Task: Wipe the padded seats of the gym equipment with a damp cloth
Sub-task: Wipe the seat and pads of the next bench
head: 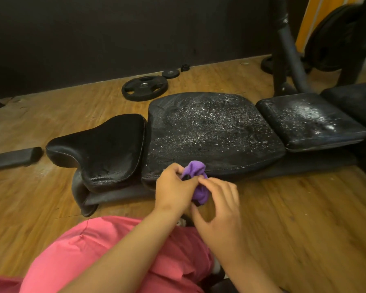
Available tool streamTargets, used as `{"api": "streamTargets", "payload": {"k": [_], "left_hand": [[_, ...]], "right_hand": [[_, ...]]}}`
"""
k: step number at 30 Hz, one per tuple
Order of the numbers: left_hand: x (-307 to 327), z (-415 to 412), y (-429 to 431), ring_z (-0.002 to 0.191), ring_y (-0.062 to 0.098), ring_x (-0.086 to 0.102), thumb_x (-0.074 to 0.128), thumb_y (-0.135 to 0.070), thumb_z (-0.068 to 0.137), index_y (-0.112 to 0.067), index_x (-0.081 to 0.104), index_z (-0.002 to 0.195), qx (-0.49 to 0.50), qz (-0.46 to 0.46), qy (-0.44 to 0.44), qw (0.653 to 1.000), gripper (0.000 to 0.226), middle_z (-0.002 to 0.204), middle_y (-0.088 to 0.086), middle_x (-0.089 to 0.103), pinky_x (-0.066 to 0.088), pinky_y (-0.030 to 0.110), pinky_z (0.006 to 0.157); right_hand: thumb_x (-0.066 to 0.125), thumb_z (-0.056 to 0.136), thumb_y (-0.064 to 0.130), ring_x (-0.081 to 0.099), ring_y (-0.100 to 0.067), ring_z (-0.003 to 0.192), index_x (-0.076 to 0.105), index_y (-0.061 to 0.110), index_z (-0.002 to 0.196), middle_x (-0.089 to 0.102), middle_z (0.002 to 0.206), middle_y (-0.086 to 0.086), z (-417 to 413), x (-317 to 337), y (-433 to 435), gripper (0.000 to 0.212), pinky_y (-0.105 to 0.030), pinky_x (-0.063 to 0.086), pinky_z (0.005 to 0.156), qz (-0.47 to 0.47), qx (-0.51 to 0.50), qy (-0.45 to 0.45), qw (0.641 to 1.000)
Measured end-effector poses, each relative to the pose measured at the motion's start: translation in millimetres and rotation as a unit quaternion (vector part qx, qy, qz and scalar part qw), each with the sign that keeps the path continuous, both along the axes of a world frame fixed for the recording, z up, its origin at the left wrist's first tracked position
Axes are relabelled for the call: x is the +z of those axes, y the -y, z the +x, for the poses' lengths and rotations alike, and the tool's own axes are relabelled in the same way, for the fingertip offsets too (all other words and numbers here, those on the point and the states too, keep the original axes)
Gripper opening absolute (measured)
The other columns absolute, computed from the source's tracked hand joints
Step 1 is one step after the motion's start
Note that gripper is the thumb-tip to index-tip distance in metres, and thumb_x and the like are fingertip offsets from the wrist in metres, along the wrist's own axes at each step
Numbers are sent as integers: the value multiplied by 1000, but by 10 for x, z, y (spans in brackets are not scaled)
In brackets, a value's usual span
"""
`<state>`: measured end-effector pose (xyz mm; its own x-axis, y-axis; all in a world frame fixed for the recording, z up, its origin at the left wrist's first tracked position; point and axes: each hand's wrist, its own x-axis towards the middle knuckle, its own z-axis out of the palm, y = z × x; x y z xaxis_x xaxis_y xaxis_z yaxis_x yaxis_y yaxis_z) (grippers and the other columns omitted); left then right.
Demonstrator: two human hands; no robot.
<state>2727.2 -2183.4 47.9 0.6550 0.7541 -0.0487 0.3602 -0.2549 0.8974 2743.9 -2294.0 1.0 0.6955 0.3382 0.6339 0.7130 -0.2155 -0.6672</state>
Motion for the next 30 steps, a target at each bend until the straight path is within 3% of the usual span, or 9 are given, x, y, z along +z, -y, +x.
{"api": "streamTargets", "payload": {"k": [3, 9, 14, 18, 19, 22, 26, 30], "left_hand": [[55, 43, 19, 66, 18, 54, 80, -25, 69, -2, 62, 80, -28, -54, 4, 998, 31, 66, 4, 59, 42, 33, 65], [177, 63, -46, 77, 15, 62, 66, -38, 68, -16, 73, 82, -144, -88, -16, 985, 27, 85, 11, 72, 50, 44, 89], [322, 65, -302, 79, 20, 66, 69, -34, 75, -22, 68, 89, -194, 22, -48, 979, 18, 83, 4, 72, 52, 37, 86], [415, -7, -687, 88, 10, 61, 68, -21, 87, -15, 63, 108, -213, 204, -86, 952, 21, 97, -2, 66, 43, 11, 75], [419, -35, -823, 97, 12, 60, 69, -21, 86, -15, 62, 112, -221, 238, -100, 940, 27, 105, 0, 64, 42, 12, 81], [402, -124, -1182, 118, 21, 50, 72, -26, 84, -13, 58, 123, -219, 287, -163, 918, 43, 121, 6, 55, 38, 31, 102], [313, -237, -1467, 122, 26, 47, 70, -26, 86, -11, 54, 126, -175, 250, -196, 932, 46, 126, 10, 52, 37, 38, 106], [219, -300, -1625, 123, 24, 46, 67, -25, 88, -12, 54, 128, -201, 262, -223, 917, 44, 128, 8, 55, 35, 33, 104]], "right_hand": [[65, 72, 31, 51, -8, 106, 62, 12, 115, 55, 114, 7, 89, 14, -61, 47, -12, 37, 93, 7, -15, -48, 999], [65, 73, 46, 55, -10, 93, 63, 16, 101, 61, 96, 6, 268, 29, -99, 41, -7, 35, 83, 4, -64, -66, 996], [82, 71, 18, 58, -15, 85, 63, 16, 94, 61, 87, 4, 409, 6, 17, 30, -17, 39, 74, -32, -95, -64, 993], [79, 72, 12, 58, -17, 81, 63, 16, 91, 59, 84, 3, 634, -30, 199, 25, -26, 41, 69, -49, -115, -81, 989], [78, 73, 11, 58, -18, 81, 63, 15, 91, 59, 84, 2, 689, -43, 248, 24, -28, 42, 70, -50, -123, -82, 988], [76, 75, 9, 58, -22, 82, 63, 13, 92, 59, 86, 0, 879, -72, 415, 21, -28, 39, 70, -45, -168, -88, 981], [71, 78, 10, 58, -25, 87, 64, 10, 96, 60, 91, -3, 1183, 7, 616, 19, -26, 34, 70, -59, -228, -121, 964], [71, 81, 15, 59, -24, 90, 66, 11, 103, 62, 98, -6, 1196, 118, 567, 23, -28, 38, 73, -103, -225, -128, 960]]}}
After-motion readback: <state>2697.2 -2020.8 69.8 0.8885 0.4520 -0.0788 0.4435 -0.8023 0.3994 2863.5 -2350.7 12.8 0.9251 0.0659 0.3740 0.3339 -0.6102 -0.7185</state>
